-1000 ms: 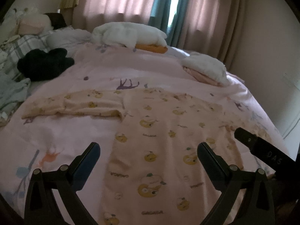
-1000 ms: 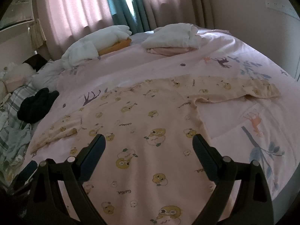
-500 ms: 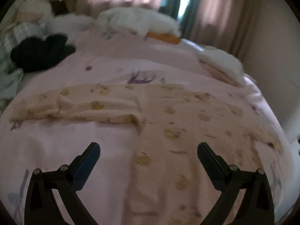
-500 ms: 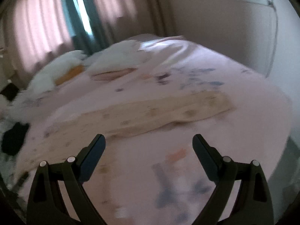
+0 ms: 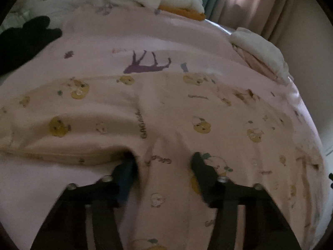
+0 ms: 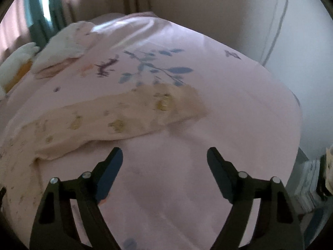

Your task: Fold small clothes

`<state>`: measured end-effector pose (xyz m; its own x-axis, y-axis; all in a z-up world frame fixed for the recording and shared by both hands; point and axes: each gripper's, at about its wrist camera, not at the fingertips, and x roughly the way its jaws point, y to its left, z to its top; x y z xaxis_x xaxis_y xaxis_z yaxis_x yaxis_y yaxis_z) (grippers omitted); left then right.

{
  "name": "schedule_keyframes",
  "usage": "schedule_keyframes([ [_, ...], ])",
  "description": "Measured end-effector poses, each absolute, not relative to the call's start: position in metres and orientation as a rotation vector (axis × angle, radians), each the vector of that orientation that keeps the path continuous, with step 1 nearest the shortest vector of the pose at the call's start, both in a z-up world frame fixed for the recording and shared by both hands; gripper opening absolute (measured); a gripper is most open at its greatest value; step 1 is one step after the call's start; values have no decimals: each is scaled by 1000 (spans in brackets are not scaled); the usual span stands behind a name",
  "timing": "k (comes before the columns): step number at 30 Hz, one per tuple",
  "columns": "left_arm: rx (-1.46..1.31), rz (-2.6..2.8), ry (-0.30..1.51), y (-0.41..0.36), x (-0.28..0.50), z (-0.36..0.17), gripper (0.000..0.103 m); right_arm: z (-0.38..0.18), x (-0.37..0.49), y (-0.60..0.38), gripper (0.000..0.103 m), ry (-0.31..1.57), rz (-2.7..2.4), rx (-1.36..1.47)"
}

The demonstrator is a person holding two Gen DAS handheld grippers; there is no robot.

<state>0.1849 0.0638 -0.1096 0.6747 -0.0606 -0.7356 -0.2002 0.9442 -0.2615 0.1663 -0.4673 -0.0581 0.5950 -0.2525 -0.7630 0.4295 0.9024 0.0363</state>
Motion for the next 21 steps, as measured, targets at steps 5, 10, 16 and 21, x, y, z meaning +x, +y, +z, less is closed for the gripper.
schedule_keyframes([
  [5,-441,72,811,85,176,-116,22,-70,174,-492,74,858,-436,315],
  [10,-408,83,815,85,174,-115,21,-77,181,-507,73,866,-418,407],
  [16,-487,45,803,94,171,-118,21,-71,193,-528,67,843,-392,515],
  [21,-507,38,800,95,171,-118,21,-87,216,-545,53,871,-383,650],
])
